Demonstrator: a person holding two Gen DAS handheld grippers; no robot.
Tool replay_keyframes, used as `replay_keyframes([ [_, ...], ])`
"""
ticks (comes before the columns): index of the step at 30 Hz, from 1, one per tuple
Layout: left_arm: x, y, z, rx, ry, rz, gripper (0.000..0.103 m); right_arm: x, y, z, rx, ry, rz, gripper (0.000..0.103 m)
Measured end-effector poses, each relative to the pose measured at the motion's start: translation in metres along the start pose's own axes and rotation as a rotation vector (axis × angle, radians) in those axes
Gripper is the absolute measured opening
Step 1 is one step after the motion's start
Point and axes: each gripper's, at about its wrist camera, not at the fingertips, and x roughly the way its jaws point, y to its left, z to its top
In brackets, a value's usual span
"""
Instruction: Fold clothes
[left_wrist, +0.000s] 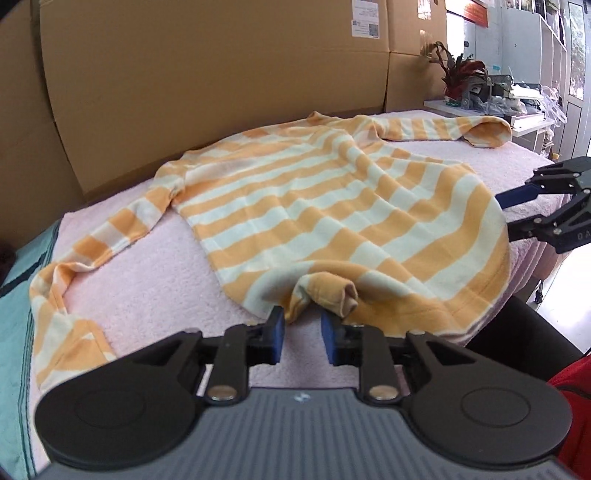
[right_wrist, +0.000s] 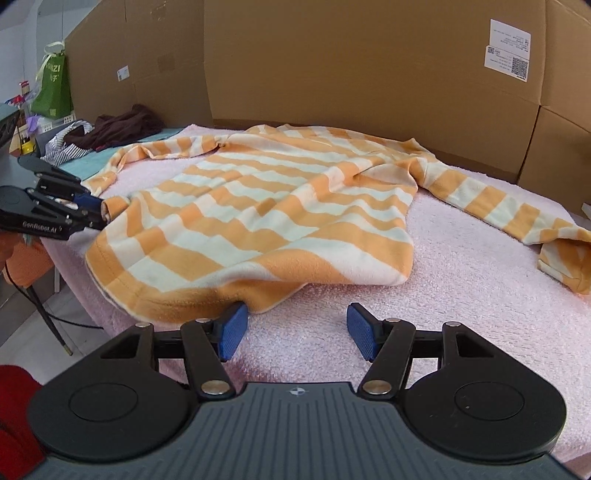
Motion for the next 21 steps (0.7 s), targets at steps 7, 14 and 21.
replay_keyframes([
  [7, 0.000, -0.013, 0.001, -0.031, -0.052, 0.030, 0.029, 0.014, 0.007, 0.005, 0.055, -0.071, 0.026, 0.038],
  [14, -0.016, -0.003, 0.003, -0.116, -0.093, 0.035, 0.001, -0.006, -0.004, 0.006, 0.117, -0.124, 0.020, 0.000],
  [21, -0.029, 0.007, -0.001, -0.127, -0.104, 0.065, 0.013, -0.016, -0.019, -0.002, 0.106, -0.058, -0.060, 0.018],
])
